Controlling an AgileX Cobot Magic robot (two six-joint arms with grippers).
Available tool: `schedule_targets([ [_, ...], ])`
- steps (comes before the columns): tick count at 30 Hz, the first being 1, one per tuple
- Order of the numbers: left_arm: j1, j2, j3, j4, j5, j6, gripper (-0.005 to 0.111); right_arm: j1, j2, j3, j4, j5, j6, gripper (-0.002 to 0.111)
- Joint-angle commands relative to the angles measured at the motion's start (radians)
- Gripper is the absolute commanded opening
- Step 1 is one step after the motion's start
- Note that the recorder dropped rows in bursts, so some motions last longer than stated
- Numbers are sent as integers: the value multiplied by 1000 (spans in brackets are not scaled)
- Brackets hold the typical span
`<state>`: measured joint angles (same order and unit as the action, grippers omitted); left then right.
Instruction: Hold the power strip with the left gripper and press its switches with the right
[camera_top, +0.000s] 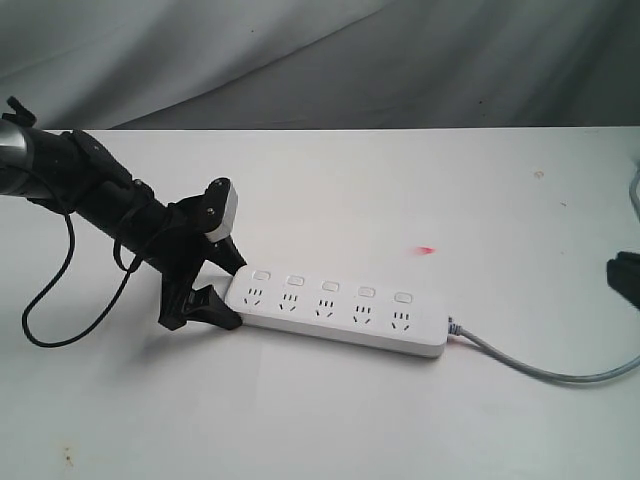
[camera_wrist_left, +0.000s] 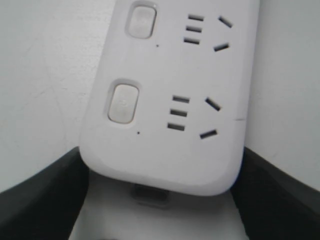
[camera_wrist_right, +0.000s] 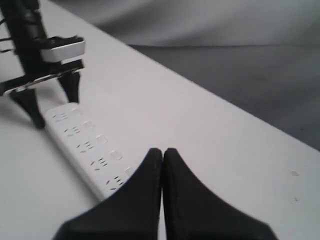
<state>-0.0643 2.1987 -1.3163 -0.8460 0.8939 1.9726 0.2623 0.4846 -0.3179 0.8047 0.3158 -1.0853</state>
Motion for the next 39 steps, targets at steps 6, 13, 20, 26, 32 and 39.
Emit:
schedule_targets([
  [6, -6, 7, 2, 19, -3, -3, 66, -43, -211, 136, 102, -165, 21, 0],
  [13, -6, 7, 2, 19, -3, -3, 66, -199, -356, 164, 102, -96, 23, 0],
  [20, -6, 7, 2, 19, -3, -3, 66, -241, -390, 170, 99, -115, 23, 0],
  [26, -6, 7, 2, 19, -3, -3, 66, -241, -348, 171, 97, -141, 25, 0],
  [32, -6, 7, 2, 19, -3, -3, 66, -241, -274, 171, -278, -141, 414, 0],
  [39, -6, 7, 2, 19, -3, -3, 66, -241, -256, 219, -576, -256, 860, 0],
])
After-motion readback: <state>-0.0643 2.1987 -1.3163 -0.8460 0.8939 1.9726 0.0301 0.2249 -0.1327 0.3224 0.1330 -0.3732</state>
